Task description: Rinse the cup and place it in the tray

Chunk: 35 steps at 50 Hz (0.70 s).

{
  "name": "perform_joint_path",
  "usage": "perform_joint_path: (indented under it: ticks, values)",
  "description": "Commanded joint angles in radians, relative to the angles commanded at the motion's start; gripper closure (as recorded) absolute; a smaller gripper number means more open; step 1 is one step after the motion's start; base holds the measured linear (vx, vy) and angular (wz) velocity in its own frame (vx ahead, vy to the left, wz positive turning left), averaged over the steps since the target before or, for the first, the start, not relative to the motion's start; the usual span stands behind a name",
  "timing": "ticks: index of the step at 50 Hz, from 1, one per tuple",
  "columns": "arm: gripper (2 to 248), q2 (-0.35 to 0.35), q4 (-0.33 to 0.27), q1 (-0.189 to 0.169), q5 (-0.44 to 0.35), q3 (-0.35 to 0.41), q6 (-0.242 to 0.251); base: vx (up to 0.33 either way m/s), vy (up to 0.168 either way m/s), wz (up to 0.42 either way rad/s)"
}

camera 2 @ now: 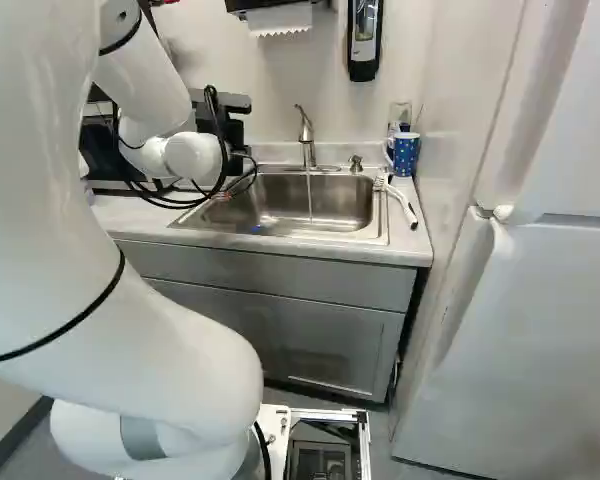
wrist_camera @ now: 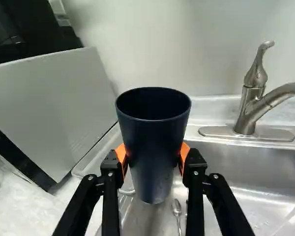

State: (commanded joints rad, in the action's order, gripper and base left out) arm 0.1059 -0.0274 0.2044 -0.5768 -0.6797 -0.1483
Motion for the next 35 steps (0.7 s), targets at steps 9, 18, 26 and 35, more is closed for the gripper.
perform_joint_path:
  ticks: [9, 18, 26, 35]
  values:
    - [128, 0.0, 0.0, 0.0, 0.0, 0.0, 0.077, 0.0, 0.0, 0.0]
    - [128, 0.0, 0.0, 0.0, 0.0, 0.0, 0.077, 0.0, 0.0, 0.0]
    - [128, -0.008, 0.0, 0.004, 0.0, -0.008, 0.077, 0.0, 0.0, 0.0]
    - [128, -0.049, 0.0, 0.016, 0.0, -0.047, 0.077, 0.0, 0.0, 0.0]
